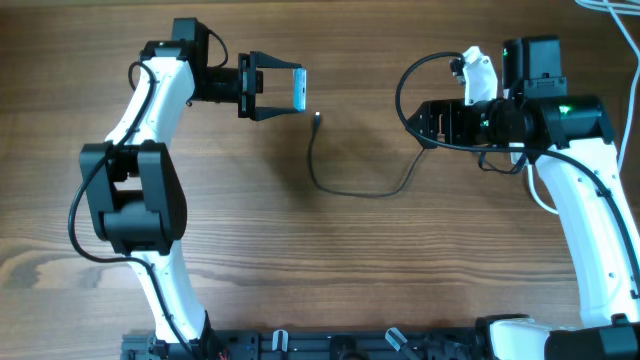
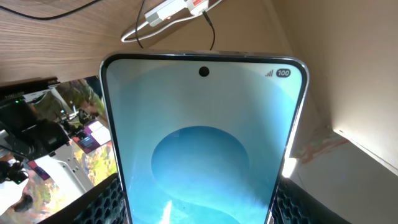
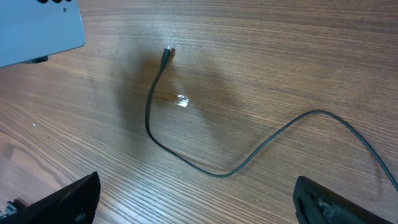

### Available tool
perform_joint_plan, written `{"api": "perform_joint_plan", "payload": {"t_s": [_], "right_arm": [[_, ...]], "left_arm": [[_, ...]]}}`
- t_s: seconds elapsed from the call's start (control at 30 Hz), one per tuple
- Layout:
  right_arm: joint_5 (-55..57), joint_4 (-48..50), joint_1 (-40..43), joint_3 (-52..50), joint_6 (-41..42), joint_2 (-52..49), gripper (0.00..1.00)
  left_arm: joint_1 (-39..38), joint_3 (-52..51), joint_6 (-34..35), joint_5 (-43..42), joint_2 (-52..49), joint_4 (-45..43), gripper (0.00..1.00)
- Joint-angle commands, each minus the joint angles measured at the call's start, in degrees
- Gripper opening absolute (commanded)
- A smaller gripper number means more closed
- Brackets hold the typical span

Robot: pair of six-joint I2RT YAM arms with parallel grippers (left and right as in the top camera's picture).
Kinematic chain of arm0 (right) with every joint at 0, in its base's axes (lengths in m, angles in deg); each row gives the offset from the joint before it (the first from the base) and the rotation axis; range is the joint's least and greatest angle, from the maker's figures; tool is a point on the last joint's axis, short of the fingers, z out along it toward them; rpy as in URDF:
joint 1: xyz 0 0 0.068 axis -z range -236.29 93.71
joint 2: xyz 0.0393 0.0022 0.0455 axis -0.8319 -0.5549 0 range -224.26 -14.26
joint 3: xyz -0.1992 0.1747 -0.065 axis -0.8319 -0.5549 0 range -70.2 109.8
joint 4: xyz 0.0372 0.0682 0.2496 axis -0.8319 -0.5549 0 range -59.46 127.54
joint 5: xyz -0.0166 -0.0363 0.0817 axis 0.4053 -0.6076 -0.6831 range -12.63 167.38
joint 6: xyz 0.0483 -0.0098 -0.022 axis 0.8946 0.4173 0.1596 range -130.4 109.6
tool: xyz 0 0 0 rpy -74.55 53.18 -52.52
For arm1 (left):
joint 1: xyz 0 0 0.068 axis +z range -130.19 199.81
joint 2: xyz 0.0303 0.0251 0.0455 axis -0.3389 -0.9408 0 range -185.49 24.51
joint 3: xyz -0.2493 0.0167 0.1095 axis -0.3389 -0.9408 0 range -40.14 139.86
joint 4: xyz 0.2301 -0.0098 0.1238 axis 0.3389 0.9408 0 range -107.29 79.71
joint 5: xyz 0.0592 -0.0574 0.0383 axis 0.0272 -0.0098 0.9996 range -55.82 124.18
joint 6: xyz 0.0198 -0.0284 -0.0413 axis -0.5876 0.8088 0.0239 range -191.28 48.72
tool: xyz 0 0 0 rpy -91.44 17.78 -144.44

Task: Plug charger to phone and switch on socket
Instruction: 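Lift the phone with the left gripper and tilt it upright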

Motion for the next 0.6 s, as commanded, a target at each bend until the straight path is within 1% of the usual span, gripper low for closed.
{"api": "perform_joint_plan", "payload": {"t_s": [0.0,0.57], "right_arm": [[0.0,0.1,0.2,0.3,-0.1,-0.7,1.0],[0.0,0.1,0.2,0.3,0.9,-0.7,0.99]], "left_arm": [[0.2,1.5,0.5,-3.3,2.3,0.0,0.66],[0.2,1.5,0.2,-3.3,2.3,0.0,0.66]]}}
